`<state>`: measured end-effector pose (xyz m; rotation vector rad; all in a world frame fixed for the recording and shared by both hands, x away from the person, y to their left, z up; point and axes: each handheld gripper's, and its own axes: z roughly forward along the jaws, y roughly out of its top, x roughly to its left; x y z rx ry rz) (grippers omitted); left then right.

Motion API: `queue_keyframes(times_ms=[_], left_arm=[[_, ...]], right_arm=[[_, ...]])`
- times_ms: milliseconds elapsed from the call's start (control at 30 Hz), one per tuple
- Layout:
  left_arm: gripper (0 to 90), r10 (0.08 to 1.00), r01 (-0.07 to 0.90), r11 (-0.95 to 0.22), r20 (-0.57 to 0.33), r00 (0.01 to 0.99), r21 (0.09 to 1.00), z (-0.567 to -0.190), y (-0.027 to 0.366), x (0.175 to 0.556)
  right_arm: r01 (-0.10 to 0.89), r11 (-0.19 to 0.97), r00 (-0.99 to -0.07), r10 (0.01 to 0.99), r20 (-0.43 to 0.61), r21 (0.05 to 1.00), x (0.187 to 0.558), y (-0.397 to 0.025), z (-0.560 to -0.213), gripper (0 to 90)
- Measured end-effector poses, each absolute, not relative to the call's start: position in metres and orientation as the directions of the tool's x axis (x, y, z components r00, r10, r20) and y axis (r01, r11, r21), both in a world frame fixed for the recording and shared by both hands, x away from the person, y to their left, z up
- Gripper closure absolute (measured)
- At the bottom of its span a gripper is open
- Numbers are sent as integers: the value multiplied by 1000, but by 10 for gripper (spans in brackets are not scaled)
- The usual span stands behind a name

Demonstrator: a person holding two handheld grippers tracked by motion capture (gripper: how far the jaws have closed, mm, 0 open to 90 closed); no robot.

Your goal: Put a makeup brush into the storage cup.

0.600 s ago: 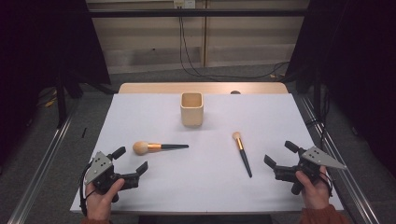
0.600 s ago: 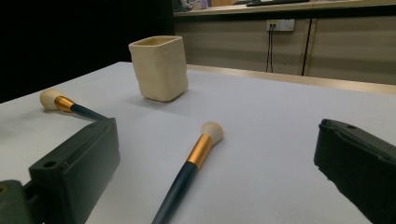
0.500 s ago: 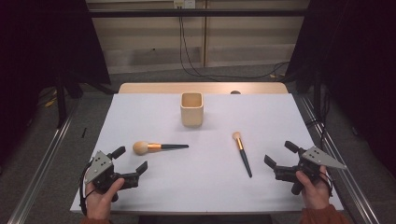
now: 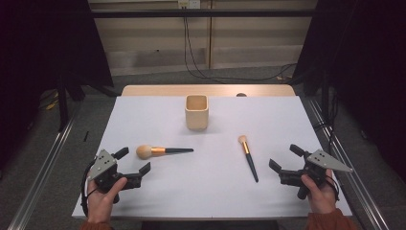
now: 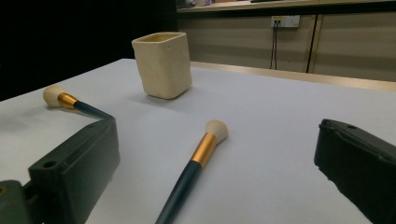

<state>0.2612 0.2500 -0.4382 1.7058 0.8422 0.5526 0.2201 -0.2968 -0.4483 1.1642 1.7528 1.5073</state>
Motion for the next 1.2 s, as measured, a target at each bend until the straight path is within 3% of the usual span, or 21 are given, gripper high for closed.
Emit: queue_keyframes(times_ms=[433, 1033, 1200], left_arm=[[31, 736, 230, -178, -26, 677, 957, -423, 240, 275], [25, 740, 282, -171, -66, 670, 944, -414, 226, 306], [19, 726, 262, -200, -36, 686, 944, -407, 222, 313]], right_arm=[[257, 2, -474, 871, 124, 966, 218, -296, -448, 0], [264, 6, -473, 872, 124, 965, 219, -295, -448, 0], [265, 4, -471, 873, 125, 964, 219, -295, -448, 0]])
